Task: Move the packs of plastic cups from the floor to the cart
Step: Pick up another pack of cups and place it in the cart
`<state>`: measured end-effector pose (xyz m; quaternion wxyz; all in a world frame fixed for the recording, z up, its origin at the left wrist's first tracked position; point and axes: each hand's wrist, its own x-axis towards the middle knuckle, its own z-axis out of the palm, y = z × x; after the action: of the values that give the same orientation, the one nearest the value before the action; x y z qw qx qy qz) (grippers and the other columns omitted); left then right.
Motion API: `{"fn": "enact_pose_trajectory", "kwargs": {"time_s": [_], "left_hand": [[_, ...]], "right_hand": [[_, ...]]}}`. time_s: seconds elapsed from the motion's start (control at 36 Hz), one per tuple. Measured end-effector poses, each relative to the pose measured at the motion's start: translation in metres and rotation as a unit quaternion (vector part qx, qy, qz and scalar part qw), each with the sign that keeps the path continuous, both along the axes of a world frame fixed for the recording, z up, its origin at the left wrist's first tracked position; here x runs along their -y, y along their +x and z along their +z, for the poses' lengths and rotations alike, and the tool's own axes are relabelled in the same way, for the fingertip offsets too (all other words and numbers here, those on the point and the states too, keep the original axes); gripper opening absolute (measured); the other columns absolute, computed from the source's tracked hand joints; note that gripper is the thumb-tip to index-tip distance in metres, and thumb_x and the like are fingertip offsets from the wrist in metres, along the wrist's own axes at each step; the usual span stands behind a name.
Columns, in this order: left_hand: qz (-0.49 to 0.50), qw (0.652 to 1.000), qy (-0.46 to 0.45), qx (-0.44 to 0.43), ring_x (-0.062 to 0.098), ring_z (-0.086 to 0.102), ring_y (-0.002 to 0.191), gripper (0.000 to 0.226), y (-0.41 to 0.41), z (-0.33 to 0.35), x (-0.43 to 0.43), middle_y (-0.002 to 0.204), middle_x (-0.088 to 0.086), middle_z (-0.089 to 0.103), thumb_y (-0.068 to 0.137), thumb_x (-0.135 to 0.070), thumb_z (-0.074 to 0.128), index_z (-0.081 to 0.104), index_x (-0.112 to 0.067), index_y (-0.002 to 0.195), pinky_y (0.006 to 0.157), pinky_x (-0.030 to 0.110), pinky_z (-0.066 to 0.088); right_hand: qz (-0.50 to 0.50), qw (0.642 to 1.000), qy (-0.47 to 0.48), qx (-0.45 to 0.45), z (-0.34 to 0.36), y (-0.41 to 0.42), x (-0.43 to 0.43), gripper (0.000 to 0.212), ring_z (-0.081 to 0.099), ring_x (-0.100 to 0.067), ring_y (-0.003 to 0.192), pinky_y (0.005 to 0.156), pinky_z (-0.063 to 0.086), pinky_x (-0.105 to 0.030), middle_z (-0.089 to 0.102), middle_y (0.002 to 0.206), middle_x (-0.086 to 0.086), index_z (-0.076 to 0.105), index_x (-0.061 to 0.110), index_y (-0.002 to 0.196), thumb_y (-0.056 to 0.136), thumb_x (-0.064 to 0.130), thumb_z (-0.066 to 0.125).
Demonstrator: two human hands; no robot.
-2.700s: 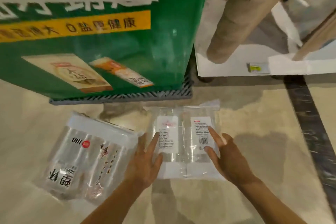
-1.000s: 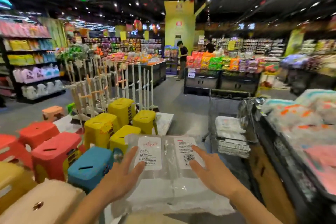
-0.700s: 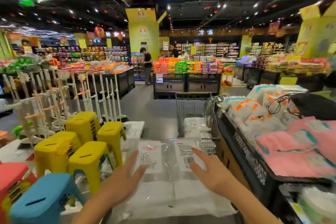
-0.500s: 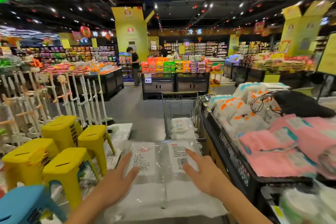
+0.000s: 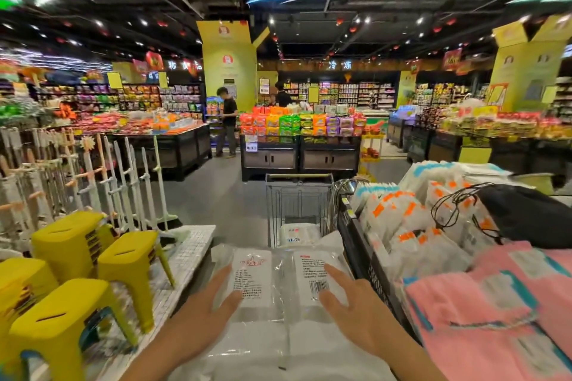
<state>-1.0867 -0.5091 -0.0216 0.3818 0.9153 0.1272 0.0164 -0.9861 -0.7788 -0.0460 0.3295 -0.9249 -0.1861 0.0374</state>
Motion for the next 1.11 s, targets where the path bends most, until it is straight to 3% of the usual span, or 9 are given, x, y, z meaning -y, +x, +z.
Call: {"fn": "enact_pose_trajectory", "kwargs": {"time_s": [0.14, 0.31, 0.39, 0.5, 0.64, 0.69, 0.81, 0.92, 1.11], "left_hand": [[-0.012, 1.0, -0.008, 0.007, 0.01, 0.02, 0.147, 0.062, 0.066, -0.003, -0.015, 0.156, -0.022, 0.023, 0.097, -0.06, 0.036, 0.013, -0.046, 0.152, 0.119, 0.032, 0.012], [-0.006, 1.0, 0.004, 0.024, 0.012, 0.021, 0.147, 0.064, 0.149, -0.008, -0.057, 0.159, -0.021, 0.021, 0.092, -0.068, 0.036, 0.014, -0.052, 0.15, 0.121, 0.04, 0.013], [-0.012, 1.0, 0.007, 0.021, 0.012, 0.025, 0.146, 0.061, 0.188, 0.002, -0.064, 0.157, -0.019, 0.026, 0.098, -0.059, 0.036, 0.014, -0.046, 0.153, 0.119, 0.034, 0.015], [-0.041, 0.999, -0.011, 0.015, 0.01, 0.028, 0.144, 0.059, 0.235, 0.009, -0.072, 0.152, -0.02, 0.032, 0.1, -0.053, 0.038, 0.012, -0.045, 0.152, 0.114, 0.026, 0.021], [-0.044, 0.999, -0.011, 0.018, 0.012, 0.033, 0.142, 0.059, 0.297, -0.005, -0.08, 0.152, -0.02, 0.034, 0.097, -0.057, 0.039, 0.015, -0.05, 0.15, 0.11, 0.028, 0.027], [-0.053, 0.998, -0.013, 0.019, 0.011, 0.033, 0.141, 0.059, 0.323, -0.009, -0.08, 0.146, -0.024, 0.036, 0.098, -0.056, 0.039, 0.014, -0.048, 0.151, 0.109, 0.027, 0.027], [-0.056, 0.998, -0.03, 0.013, 0.008, 0.034, 0.139, 0.06, 0.378, -0.025, -0.079, 0.141, -0.028, 0.035, 0.097, -0.058, 0.041, 0.015, -0.05, 0.15, 0.109, 0.027, 0.028], [-0.044, 0.999, -0.011, 0.007, 0.014, 0.034, 0.142, 0.064, 0.441, -0.043, -0.075, 0.153, -0.018, 0.035, 0.09, -0.072, 0.037, 0.01, -0.059, 0.147, 0.114, 0.037, 0.029], [-0.039, 0.999, -0.023, -0.004, 0.017, 0.038, 0.14, 0.066, 0.539, -0.052, -0.06, 0.153, -0.015, 0.038, 0.093, -0.067, 0.037, 0.004, -0.057, 0.149, 0.115, 0.041, 0.033]], "right_hand": [[-0.021, 1.0, -0.001, 0.002, -0.002, 0.063, -0.016, 0.061, 0.053, -0.019, 0.123, 0.106, 0.039, -0.035, 0.039, 0.137, 0.002, 0.022, 0.057, 0.148, 0.092, 0.067, 0.042], [-0.027, 0.999, -0.006, 0.023, 0.001, 0.139, -0.05, 0.062, 0.057, -0.007, 0.099, 0.096, 0.044, -0.03, 0.046, 0.129, 0.005, 0.023, 0.055, 0.148, 0.091, 0.069, 0.041], [-0.036, 0.999, -0.004, 0.014, 0.005, 0.175, -0.064, 0.06, 0.059, 0.0, 0.083, 0.093, 0.047, -0.03, 0.046, 0.125, 0.007, 0.024, 0.057, 0.147, 0.09, 0.07, 0.039], [-0.058, 0.998, -0.016, 0.006, 0.001, 0.22, -0.071, 0.059, 0.054, -0.006, 0.104, 0.097, 0.042, -0.03, 0.044, 0.126, 0.005, 0.022, 0.059, 0.147, 0.091, 0.07, 0.038], [-0.063, 0.998, -0.022, 0.001, -0.005, 0.274, -0.073, 0.075, 0.056, -0.008, 0.098, 0.094, 0.046, -0.031, 0.051, 0.119, 0.003, 0.023, 0.058, 0.147, 0.078, 0.084, 0.026], [-0.069, 0.997, -0.023, 0.001, -0.01, 0.297, -0.073, 0.069, 0.054, -0.009, 0.104, 0.096, 0.044, -0.031, 0.05, 0.123, 0.002, 0.023, 0.057, 0.147, 0.083, 0.08, 0.03], [-0.07, 0.997, -0.012, 0.006, -0.025, 0.351, -0.067, 0.06, 0.055, -0.002, 0.093, 0.091, 0.045, -0.028, 0.05, 0.121, 0.001, 0.024, 0.056, 0.147, 0.091, 0.069, 0.039], [-0.063, 0.998, -0.006, 0.007, -0.036, 0.412, -0.06, 0.059, 0.051, -0.011, 0.111, 0.094, 0.042, -0.031, 0.047, 0.124, 0.002, 0.023, 0.056, 0.148, 0.093, 0.066, 0.041], [-0.038, 0.999, -0.002, 0.006, -0.045, 0.523, -0.049, 0.061, 0.044, -0.017, 0.133, 0.104, 0.038, -0.032, 0.041, 0.148, 0.0, 0.024, 0.051, 0.151, 0.094, 0.065, 0.041]]}}
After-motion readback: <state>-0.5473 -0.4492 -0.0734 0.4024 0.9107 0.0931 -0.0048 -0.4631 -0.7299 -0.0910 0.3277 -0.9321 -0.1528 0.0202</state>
